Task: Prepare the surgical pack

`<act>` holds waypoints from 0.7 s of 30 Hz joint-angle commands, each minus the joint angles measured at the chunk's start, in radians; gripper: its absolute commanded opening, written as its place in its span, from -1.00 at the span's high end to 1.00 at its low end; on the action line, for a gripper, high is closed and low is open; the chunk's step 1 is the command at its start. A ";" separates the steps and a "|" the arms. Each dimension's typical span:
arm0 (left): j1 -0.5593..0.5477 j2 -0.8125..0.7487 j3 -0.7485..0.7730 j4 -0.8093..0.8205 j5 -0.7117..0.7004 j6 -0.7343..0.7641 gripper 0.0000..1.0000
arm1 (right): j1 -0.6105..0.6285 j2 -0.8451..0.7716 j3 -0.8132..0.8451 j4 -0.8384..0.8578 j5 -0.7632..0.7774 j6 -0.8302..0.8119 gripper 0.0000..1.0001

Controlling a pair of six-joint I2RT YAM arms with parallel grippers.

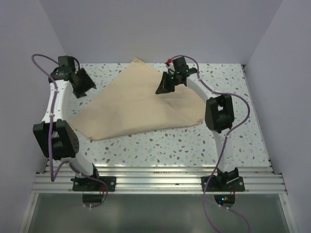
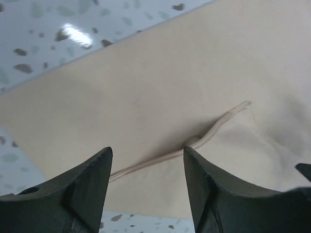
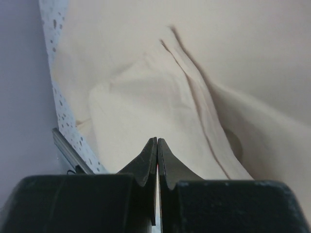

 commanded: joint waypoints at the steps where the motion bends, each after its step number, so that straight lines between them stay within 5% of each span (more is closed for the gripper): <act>1: 0.052 -0.031 -0.147 -0.071 -0.185 0.063 -0.28 | 0.074 0.122 0.254 0.074 0.020 0.064 1.00; 8: 0.251 -0.118 -0.343 -0.005 -0.182 0.100 -0.64 | 0.131 0.308 0.473 0.195 0.031 0.135 1.00; 21: 0.419 -0.087 -0.463 0.021 -0.081 0.078 -0.69 | 0.192 0.418 0.537 0.048 0.232 -0.015 1.00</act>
